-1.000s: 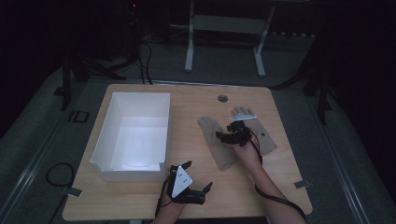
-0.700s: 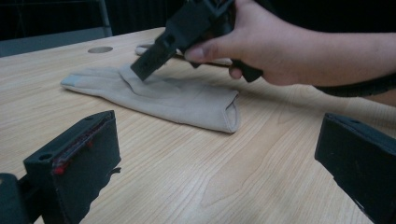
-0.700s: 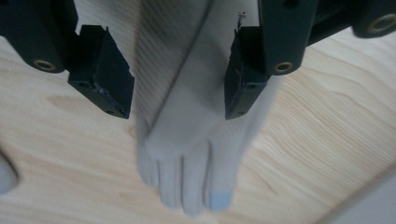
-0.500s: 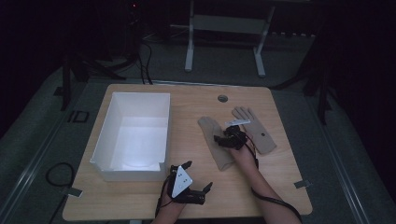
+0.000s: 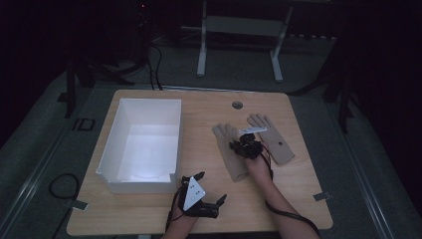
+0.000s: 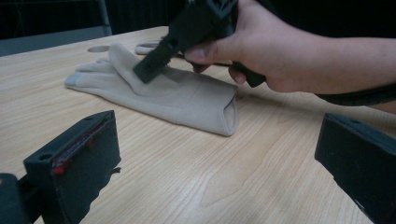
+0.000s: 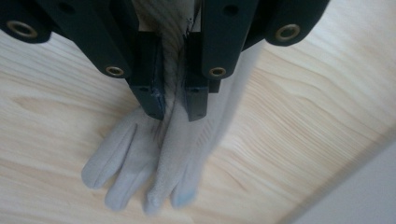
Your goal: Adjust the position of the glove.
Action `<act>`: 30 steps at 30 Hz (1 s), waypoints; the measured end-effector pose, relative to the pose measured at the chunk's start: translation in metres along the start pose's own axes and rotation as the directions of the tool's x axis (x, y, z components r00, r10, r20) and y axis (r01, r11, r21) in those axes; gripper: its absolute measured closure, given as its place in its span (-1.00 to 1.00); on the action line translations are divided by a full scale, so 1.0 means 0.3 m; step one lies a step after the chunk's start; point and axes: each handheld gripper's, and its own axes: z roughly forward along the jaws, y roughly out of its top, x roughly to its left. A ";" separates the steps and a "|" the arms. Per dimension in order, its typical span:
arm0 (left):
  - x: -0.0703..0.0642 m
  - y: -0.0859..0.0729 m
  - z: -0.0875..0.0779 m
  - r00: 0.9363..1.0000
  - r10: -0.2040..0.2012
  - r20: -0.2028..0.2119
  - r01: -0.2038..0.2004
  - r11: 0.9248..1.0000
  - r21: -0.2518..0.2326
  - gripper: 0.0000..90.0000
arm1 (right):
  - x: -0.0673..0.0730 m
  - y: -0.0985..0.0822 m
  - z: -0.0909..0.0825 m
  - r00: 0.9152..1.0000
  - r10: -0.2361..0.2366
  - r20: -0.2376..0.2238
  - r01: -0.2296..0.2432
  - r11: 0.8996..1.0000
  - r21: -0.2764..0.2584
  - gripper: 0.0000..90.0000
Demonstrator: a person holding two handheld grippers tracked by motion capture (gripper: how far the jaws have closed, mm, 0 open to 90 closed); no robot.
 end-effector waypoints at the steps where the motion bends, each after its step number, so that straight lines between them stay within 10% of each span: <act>1: 0.000 0.000 0.000 1.000 -0.001 0.000 0.001 1.000 -0.002 -0.99 | 0.005 0.006 -0.008 1.000 0.013 -0.009 -0.013 1.000 -0.012 0.78; 9: 0.000 0.000 -0.001 1.000 -0.001 -0.004 0.001 1.000 -0.002 -0.99 | 0.055 0.085 -0.146 0.995 0.100 -0.027 -0.102 0.986 -0.130 0.78; 15: -0.001 -0.001 -0.002 1.000 0.004 -0.008 -0.005 1.000 -0.004 -0.99 | 0.067 0.065 -0.226 0.975 0.222 0.012 -0.216 0.959 -0.182 0.78; 30: -0.002 0.000 0.001 1.000 0.007 -0.006 -0.007 1.000 0.004 -0.99 | 0.067 -0.144 -0.169 0.919 0.379 0.109 -0.365 0.922 -0.128 0.75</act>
